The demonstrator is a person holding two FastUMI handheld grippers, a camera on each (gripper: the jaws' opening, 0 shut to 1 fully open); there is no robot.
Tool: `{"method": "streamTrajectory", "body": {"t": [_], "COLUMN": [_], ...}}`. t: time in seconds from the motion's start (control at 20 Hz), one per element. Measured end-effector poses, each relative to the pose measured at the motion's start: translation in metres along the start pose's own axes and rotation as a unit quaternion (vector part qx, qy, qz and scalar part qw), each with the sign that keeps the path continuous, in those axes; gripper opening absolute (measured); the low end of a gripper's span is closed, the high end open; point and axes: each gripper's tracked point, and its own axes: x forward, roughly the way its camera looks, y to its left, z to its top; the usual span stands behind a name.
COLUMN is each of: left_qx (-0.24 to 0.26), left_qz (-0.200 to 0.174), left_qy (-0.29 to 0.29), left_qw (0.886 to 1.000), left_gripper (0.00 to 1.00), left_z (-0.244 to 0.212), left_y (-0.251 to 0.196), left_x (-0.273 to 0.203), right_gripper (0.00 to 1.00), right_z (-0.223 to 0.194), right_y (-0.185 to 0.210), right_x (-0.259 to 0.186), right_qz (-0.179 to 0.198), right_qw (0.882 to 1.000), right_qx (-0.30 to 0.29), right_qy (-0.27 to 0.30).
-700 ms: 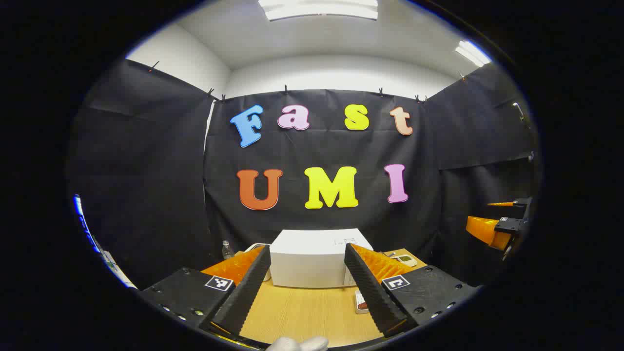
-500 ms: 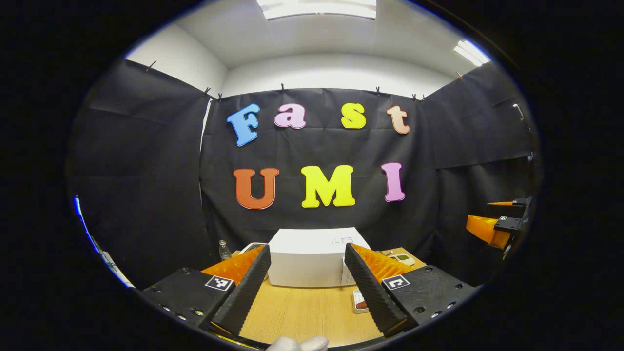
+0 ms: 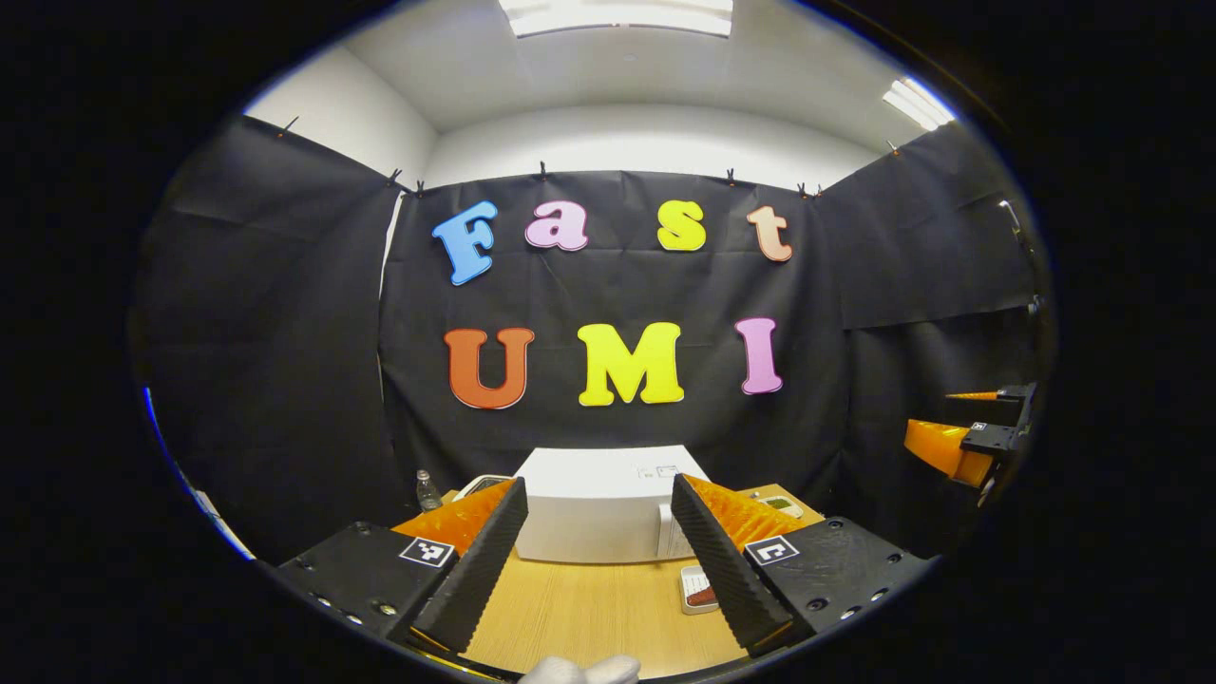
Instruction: Open the microwave oven with the left hand, put the food in, and close the microwave oven.
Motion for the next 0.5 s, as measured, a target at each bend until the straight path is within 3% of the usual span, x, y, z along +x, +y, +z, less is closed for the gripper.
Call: {"method": "streamTrajectory", "body": {"t": [0.1, 0.15, 0.25, 0.3, 0.5], "left_qx": [-0.003, -0.002, 0.004, 0.006, 0.006], "left_qz": [0.0, 0.0, 0.004, 0.005, 0.003], "left_qy": [0.004, 0.005, 0.002, 0.001, 0.002], "left_qw": [1.0, 1.0, 1.0, 1.0, 1.0], "left_gripper": [0.95, 0.95, 0.95, 0.95, 0.95], "left_z": [-0.002, -0.003, -0.004, -0.006, -0.027], "left_y": [0.001, 0.002, 0.005, 0.006, -0.001], "left_x": [0.003, 0.003, 0.006, 0.009, 0.031], "right_gripper": [1.0, 0.91, 0.91, 1.0, 1.0], "right_z": [-0.001, -0.001, -0.001, 0.0, -0.004], "right_y": [0.002, 0.001, 0.0, -0.002, -0.011], "right_x": [0.001, 0.001, 0.003, 0.003, 0.009], "right_qz": [0.001, 0.002, 0.001, 0.001, -0.004], "right_qw": [1.0, 1.0, 1.0, 1.0, 1.0], "right_qx": [-0.001, -0.002, -0.001, -0.001, 0.001], "right_qy": [0.001, 0.002, 0.002, 0.001, 0.005]}}
